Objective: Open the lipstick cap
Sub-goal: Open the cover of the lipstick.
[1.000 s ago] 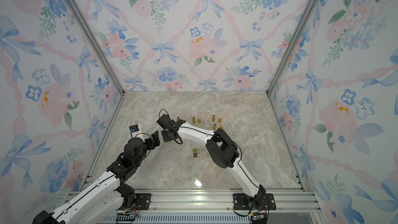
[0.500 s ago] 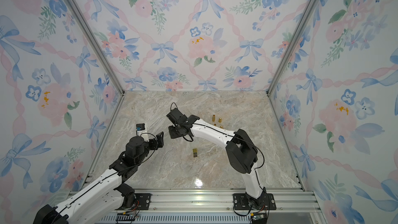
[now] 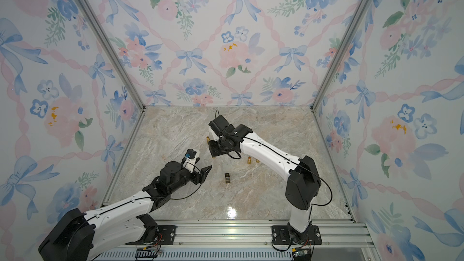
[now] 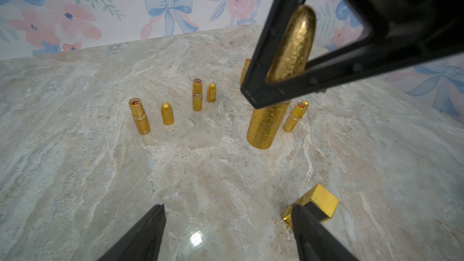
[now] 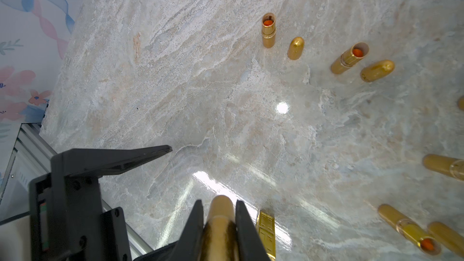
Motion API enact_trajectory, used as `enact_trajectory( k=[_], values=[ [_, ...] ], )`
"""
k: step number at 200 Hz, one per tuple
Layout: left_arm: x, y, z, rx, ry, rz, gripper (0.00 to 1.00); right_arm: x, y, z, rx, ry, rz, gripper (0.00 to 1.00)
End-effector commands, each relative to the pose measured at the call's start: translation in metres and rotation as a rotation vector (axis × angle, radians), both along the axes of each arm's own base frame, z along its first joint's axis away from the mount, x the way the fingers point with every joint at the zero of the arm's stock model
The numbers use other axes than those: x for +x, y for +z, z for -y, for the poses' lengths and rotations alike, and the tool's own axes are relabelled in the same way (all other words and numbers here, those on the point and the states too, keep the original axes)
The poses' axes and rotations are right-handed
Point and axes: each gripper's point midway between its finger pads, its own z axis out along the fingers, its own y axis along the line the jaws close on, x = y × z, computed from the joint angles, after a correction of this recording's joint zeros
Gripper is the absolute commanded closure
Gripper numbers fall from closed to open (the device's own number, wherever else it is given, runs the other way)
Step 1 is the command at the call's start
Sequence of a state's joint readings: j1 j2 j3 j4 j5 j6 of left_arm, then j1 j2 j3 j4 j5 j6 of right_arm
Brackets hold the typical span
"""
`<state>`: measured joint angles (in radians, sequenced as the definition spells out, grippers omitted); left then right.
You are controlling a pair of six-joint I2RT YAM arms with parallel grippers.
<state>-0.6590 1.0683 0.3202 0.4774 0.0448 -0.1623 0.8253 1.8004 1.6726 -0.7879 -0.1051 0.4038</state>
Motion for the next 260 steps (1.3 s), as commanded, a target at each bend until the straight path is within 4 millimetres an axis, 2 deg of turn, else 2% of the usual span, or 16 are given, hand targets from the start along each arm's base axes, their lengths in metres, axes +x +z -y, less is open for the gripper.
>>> enact_trajectory(
  k=[1, 38, 73, 114, 140, 178, 198, 231, 260],
  values=[
    [0.001, 0.032, 0.023, -0.046, -0.109, 0.124, 0.28, -0.018, 0.012, 0.015, -0.016, 0.042, -0.029, 0.83],
    [-0.003, 0.037, 0.044, -0.063, -0.22, 0.145, 0.43, -0.029, 0.018, 0.016, 0.019, 0.058, -0.055, 0.83],
    [-0.006, 0.043, 0.06, -0.09, -0.294, 0.157, 0.56, -0.03, 0.016, 0.016, 0.04, 0.05, -0.072, 0.83],
    [-0.009, 0.047, 0.068, -0.116, -0.329, 0.16, 0.74, -0.028, 0.012, 0.02, 0.046, 0.033, -0.08, 0.84],
    [-0.009, 0.048, 0.069, -0.123, -0.333, 0.159, 0.81, -0.027, 0.01, 0.022, 0.058, 0.024, -0.09, 0.84],
    [-0.007, 0.049, 0.072, -0.128, -0.328, 0.155, 0.95, -0.026, 0.016, 0.021, 0.077, 0.024, -0.085, 0.84],
    [-0.005, 0.047, 0.07, -0.129, -0.31, 0.143, 1.0, -0.025, 0.022, 0.023, 0.084, 0.019, -0.069, 0.81],
    [-0.004, 0.042, 0.069, -0.131, -0.286, 0.12, 1.0, -0.019, 0.025, 0.03, 0.056, 0.007, -0.026, 0.66],
    [-0.004, 0.038, 0.067, -0.131, -0.275, 0.109, 1.0, -0.017, 0.022, 0.034, 0.03, 0.005, -0.012, 0.67]
  ],
)
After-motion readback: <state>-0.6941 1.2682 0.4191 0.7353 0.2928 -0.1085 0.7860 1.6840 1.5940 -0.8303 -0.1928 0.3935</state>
